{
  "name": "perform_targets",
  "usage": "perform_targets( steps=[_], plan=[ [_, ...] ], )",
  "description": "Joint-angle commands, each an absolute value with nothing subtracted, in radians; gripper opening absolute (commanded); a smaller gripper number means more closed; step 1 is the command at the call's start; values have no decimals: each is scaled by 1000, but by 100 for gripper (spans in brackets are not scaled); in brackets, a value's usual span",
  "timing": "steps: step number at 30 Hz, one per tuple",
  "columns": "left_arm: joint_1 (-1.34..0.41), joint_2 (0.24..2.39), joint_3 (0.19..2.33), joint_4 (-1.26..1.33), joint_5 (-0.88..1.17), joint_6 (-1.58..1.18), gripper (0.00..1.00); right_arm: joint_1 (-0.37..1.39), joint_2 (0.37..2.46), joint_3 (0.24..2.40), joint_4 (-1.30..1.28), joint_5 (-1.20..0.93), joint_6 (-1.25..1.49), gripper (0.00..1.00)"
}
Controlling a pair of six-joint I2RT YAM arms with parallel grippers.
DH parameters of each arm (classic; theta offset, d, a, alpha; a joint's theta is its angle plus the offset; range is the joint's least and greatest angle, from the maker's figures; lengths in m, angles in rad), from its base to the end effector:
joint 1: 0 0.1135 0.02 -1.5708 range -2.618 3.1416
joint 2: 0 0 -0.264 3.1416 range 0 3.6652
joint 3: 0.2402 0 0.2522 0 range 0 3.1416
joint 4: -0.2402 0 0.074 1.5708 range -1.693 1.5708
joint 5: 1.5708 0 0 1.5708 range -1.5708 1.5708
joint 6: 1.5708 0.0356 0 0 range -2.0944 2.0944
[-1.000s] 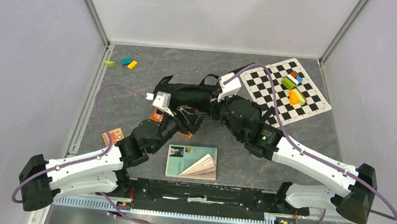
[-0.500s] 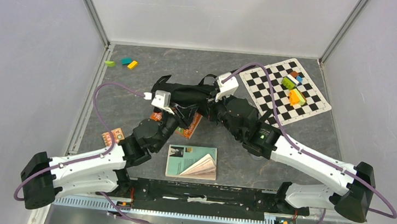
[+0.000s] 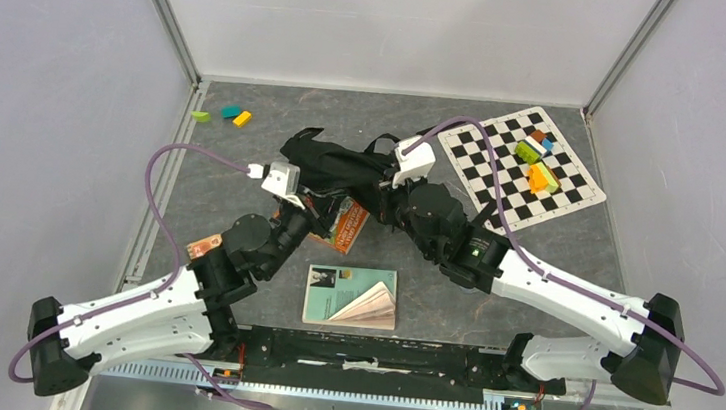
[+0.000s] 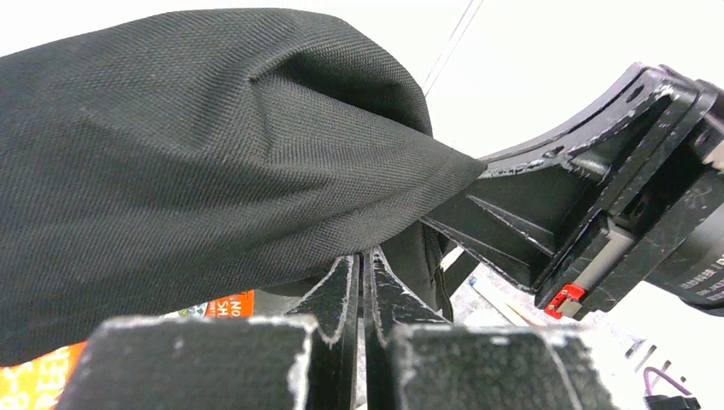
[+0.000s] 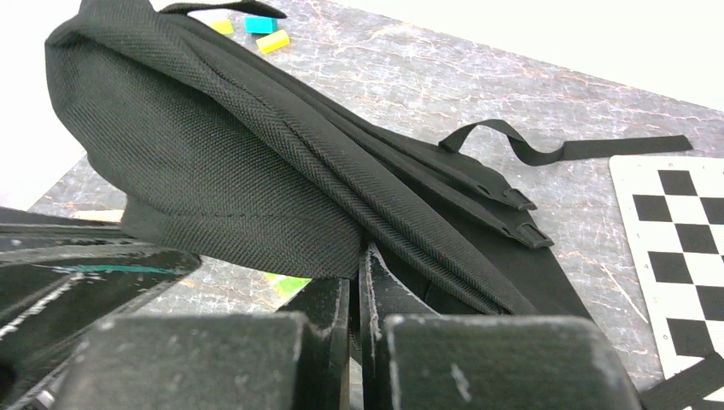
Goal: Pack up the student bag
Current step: Unzip the student bag at the center of the board.
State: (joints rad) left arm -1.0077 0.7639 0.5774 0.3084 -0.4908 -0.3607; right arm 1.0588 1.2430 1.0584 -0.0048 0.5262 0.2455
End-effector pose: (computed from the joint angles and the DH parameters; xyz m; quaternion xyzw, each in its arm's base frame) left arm 0.1134 -0.1482 0.3225 0.0319 0.6674 -0.3344 0.6647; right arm 0.1575 0.2438 0.3577 -0.1422 0.7491 0.2140 0.6106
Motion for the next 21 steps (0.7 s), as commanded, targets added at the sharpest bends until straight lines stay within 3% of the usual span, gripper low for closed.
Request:
perform_targets(
  steps=[1, 21],
  plan=[
    [-1011, 723, 673, 107, -581, -396, 2, 1052, 1237, 1083, 19, 653, 242, 0],
    [-993, 657, 738, -223, -853, -502, 2, 1005, 1234, 1054, -47, 688, 254, 0]
  ],
)
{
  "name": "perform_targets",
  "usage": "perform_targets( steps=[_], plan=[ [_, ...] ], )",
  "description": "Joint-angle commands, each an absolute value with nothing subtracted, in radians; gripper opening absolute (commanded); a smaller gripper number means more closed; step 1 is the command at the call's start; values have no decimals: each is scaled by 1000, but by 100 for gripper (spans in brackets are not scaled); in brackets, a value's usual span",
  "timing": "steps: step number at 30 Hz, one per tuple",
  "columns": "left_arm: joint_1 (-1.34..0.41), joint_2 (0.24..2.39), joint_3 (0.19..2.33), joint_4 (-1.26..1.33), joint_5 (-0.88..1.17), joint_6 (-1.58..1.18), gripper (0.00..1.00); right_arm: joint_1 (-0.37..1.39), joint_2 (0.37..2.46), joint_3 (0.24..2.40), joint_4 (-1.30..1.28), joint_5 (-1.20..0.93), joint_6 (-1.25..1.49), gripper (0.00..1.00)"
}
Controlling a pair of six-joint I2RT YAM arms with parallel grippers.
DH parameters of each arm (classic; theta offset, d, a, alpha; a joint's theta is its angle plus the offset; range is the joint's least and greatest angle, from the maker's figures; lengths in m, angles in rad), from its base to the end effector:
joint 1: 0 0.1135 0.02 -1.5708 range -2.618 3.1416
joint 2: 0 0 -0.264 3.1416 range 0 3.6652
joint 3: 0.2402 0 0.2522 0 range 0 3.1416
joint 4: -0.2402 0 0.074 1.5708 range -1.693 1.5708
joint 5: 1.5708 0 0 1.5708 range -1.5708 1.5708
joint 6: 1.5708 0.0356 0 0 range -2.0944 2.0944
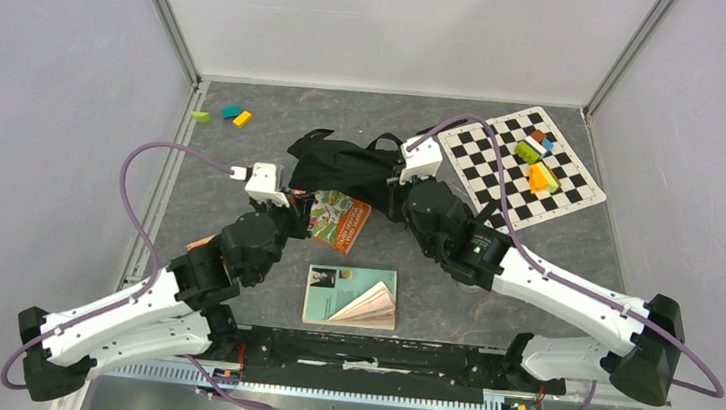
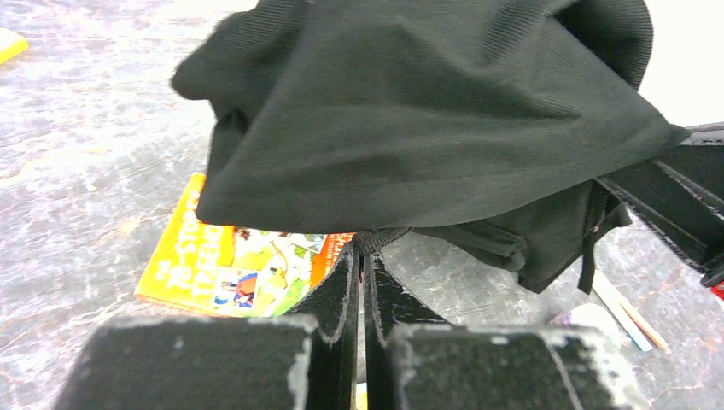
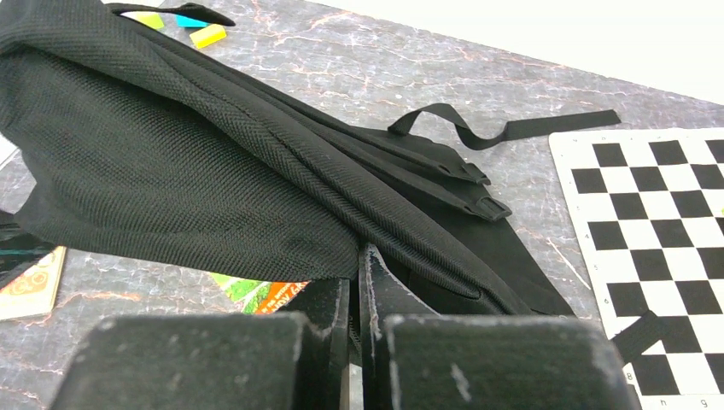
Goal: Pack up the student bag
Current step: Unzip the student bag at the center of the board.
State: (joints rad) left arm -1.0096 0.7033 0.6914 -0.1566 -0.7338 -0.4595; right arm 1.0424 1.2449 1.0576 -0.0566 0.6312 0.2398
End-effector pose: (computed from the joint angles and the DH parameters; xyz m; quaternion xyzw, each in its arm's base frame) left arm 0.1071 -0.1256 0.3245 -0.0290 0.7493 -0.2002 0.6306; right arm 0.1628 0.2373 0.3521 -0.1166 0.7641 0.1541 0.6154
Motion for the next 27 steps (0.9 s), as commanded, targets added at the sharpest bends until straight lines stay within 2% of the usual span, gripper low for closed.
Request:
perform_targets(
  steps=[1, 5, 13, 21, 27],
  plan=[
    [-990, 652, 736, -230, -849, -497, 2, 1001, 1232, 1050, -48, 681, 253, 0],
    [-959, 660, 751, -267, -792, -454, 2, 987, 1220, 1046, -47, 648, 253, 0],
    [-815, 780, 882, -269, -486, -339, 2, 952, 1180, 1050, 15, 516, 135, 0],
    [-752, 973, 1272, -350, -245, -134, 2, 947, 1133, 1187, 4, 354, 120, 0],
    [-741, 1080, 1485, -444, -123, -86, 2, 947, 1083, 1090, 75, 264, 245, 0]
  ],
)
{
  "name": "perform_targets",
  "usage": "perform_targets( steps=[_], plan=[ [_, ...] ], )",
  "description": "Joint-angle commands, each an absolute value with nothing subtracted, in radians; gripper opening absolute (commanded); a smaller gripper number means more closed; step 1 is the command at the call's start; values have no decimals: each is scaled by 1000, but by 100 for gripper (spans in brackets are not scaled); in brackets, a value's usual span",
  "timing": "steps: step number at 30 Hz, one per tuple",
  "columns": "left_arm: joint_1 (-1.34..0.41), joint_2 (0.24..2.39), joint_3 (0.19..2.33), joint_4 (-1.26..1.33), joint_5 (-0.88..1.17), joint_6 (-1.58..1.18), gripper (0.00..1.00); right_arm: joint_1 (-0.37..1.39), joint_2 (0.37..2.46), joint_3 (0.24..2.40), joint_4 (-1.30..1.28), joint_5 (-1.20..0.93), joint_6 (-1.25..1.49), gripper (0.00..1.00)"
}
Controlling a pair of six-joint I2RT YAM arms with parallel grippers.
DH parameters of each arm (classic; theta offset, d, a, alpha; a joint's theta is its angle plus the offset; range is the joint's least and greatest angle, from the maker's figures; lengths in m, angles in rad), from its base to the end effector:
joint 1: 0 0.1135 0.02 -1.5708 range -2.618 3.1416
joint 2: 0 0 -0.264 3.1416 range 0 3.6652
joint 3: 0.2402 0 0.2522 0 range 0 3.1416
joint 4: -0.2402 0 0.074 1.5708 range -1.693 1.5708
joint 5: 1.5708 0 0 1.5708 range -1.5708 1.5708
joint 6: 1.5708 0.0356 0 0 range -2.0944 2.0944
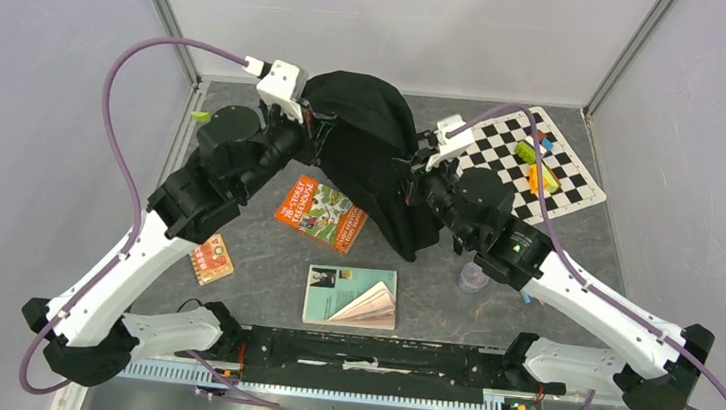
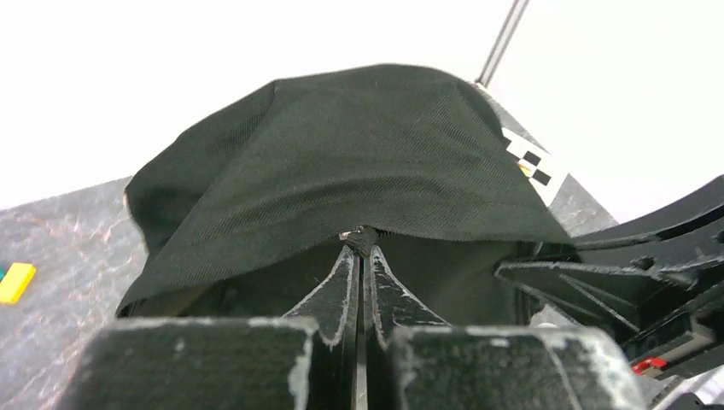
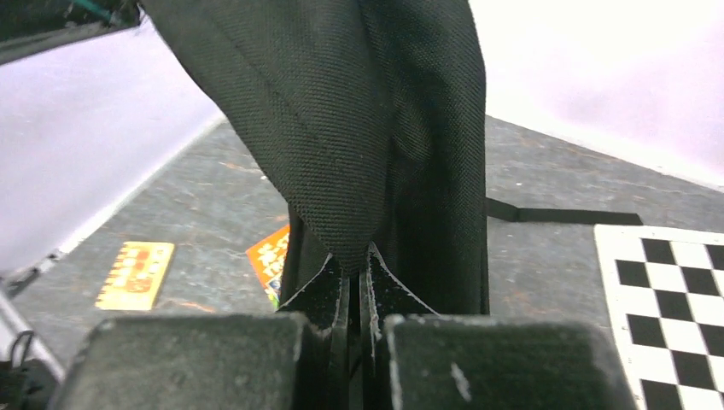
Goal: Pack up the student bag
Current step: Unzip the student bag at the center of the board.
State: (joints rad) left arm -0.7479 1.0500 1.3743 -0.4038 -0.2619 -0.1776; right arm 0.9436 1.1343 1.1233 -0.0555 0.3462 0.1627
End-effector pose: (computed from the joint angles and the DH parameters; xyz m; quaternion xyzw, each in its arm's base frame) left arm 0.1600 -0.1359 0.4688 0.1199 0.7239 -0.2144 0.6447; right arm 0.1631 0.2044 0.4029 -0.1649 0.7100 0.2466 0.6387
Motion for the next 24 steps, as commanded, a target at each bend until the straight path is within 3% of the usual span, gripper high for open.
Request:
perform_targets(
  steps=[1, 7, 11, 15, 20, 24],
  plan=[
    [-737, 1096, 1495, -450, -93, -89, 2, 947, 1076, 1056, 78, 288, 257, 0],
    [-717, 1114, 1379, -438, 23, -122, 2, 946, 1039, 889, 37, 461, 285, 0],
    [-696, 1075, 1259, -355, 95, -144, 2, 946, 989, 809, 4, 539, 283, 8],
    [-683, 1092, 1232, -328, 167, -162, 2, 947, 937, 791, -28, 581, 222, 30],
    [-681, 1097, 1221, -296, 190, -175, 2, 946, 892, 840, -40, 542, 35, 65],
    [-680, 1107, 1223, -284, 203, -173, 2, 946, 850, 873, -41, 432, -108, 79]
  ],
)
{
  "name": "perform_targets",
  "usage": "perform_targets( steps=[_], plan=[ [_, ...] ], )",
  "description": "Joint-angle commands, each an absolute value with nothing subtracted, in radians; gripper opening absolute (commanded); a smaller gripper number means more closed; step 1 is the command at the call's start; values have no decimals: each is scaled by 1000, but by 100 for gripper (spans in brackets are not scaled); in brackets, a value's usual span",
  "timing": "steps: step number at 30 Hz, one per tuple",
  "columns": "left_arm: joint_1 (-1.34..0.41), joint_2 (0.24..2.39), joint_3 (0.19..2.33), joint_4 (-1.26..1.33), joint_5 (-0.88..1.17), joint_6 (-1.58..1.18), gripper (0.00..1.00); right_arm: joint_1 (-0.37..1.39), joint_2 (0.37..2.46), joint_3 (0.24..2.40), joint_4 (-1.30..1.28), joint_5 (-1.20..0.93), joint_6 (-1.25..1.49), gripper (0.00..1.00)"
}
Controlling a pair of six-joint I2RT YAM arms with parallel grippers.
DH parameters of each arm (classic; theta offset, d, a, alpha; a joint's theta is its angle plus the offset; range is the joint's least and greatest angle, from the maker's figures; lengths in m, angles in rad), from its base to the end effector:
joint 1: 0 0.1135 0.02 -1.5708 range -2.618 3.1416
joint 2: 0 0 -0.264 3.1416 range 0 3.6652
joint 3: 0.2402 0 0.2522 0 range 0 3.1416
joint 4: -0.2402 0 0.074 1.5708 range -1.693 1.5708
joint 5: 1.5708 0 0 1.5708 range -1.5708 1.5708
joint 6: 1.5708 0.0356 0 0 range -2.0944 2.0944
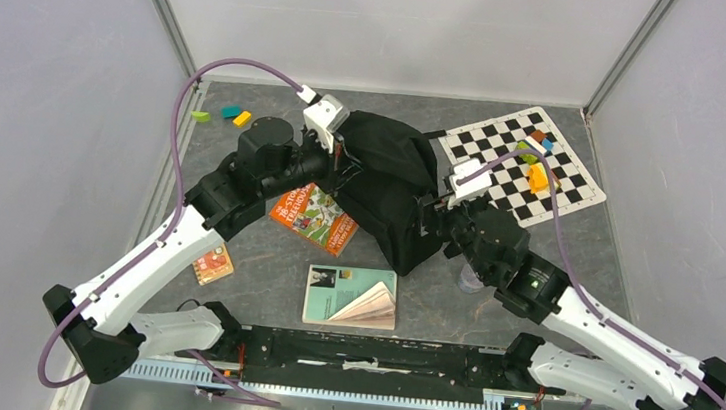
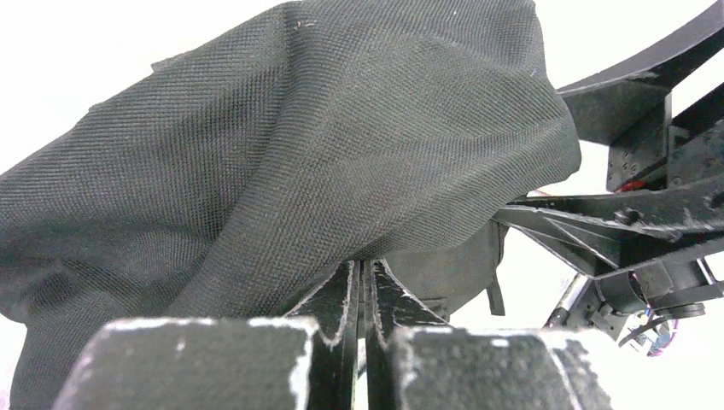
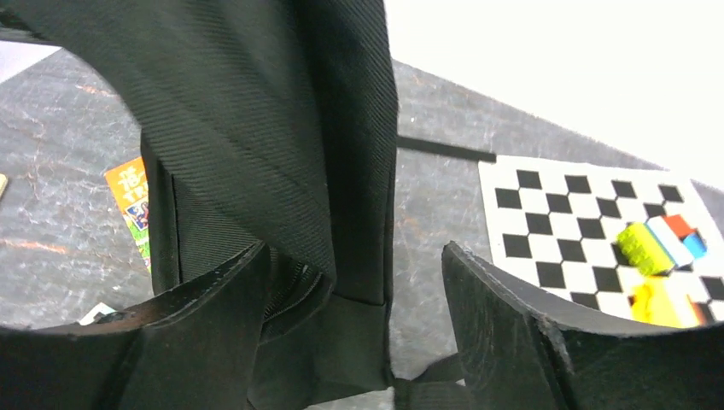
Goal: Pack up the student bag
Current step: Unzip the student bag at the center of the board.
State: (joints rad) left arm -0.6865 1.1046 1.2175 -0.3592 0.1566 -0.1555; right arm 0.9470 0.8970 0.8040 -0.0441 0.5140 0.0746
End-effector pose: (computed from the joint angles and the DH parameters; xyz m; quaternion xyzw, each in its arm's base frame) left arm 0.1851 -0.1589 0.4099 0.2527 0.7460 -0.3068 0.5343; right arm 0.1362 0.1592 0.3424 -0.1567 0.7314 0.1435 0.6480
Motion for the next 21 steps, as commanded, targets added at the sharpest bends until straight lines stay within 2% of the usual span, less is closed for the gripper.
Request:
perform_targets(
  steps=[1, 6, 11, 19, 21],
  plan=[
    [-680, 1113, 1225, -279, 214, -170, 2, 947, 840, 881, -39, 399, -143, 80],
    [-671, 1156, 1256, -262, 273, -122, 2, 947, 832, 941, -56, 286, -249, 84],
    [-651, 1184, 1275, -251, 302, -89, 2, 954, 895, 1020, -67, 235, -334, 84],
    [-637, 1123, 1165, -147, 320, -117, 2, 982, 1038, 1137, -40, 384, -454, 86],
    [-634, 1112, 1158, -144, 314, -118, 2, 983, 1054, 1137, -8, 430, -463, 80]
  ],
)
